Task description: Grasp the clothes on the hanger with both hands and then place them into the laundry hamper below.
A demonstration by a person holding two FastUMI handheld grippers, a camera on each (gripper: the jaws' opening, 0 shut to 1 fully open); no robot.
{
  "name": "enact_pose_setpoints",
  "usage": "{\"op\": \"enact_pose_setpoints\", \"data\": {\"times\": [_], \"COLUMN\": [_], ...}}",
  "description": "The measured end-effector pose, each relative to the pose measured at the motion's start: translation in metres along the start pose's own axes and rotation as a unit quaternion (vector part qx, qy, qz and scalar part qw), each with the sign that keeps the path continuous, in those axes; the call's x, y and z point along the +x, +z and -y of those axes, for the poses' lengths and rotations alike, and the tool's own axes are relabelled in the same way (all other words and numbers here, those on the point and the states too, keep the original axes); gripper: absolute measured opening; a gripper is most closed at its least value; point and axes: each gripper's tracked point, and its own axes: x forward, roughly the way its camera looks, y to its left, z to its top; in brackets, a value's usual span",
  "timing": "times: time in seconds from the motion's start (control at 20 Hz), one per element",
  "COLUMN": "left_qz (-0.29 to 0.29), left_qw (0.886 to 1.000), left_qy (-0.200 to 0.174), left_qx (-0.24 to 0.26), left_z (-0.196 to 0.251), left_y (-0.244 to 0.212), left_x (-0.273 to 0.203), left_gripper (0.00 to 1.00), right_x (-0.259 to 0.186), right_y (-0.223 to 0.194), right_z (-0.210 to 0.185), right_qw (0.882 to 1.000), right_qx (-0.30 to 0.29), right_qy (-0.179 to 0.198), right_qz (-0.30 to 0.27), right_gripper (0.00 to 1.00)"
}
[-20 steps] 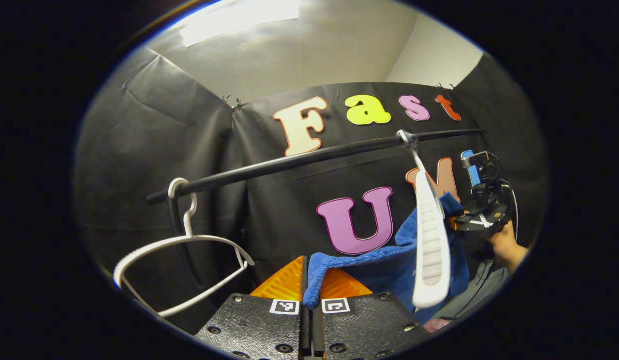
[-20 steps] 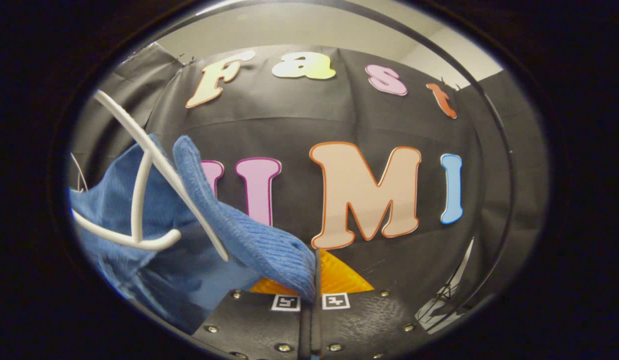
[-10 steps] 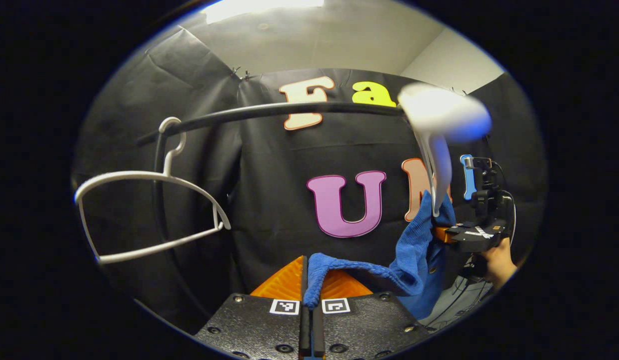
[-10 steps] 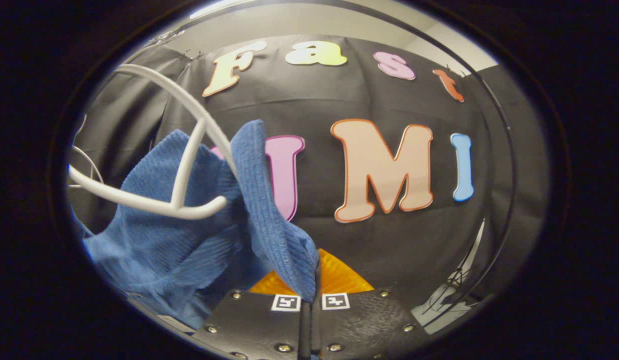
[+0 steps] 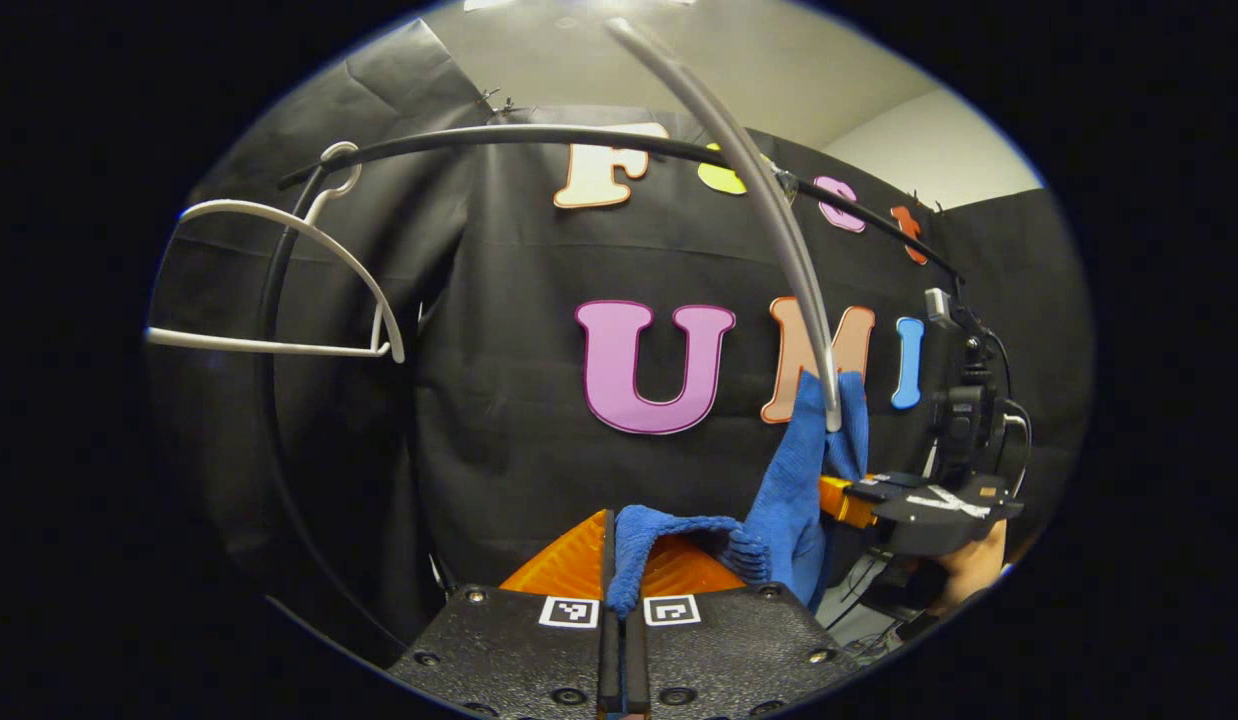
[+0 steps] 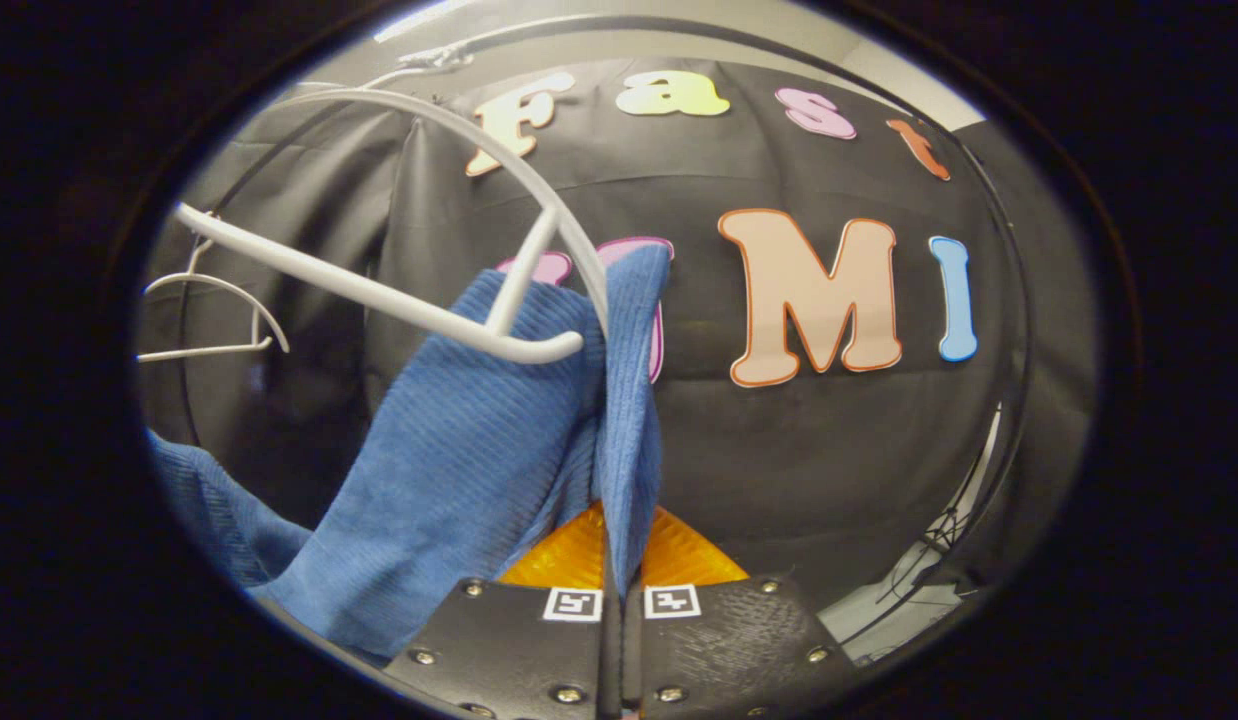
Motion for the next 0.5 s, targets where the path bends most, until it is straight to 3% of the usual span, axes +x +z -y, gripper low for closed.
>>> {"op": "enact_pose_setpoints", "data": {"times": [0.3, 0.5], "left_qz": [0.015, 0.010], "left_qw": [0.999, 0.999], "left_qy": [-0.028, -0.046], "left_qx": [-0.022, -0.015], "left_z": [0.039, 0.062], "left_y": [0.017, 0.019], "left_x": [-0.001, 0.000], "left_gripper": [0.01, 0.02], "right_x": [-0.037, -0.040], "right_y": [-0.006, -0.022], "right_z": [-0.009, 0.022], "right_qw": [0.998, 0.997], "right_qx": [0.024, 0.071], "right_qy": [0.055, 0.024], "right_qz": [0.005, -0.019], "right_gripper": [0.01, 0.00]}}
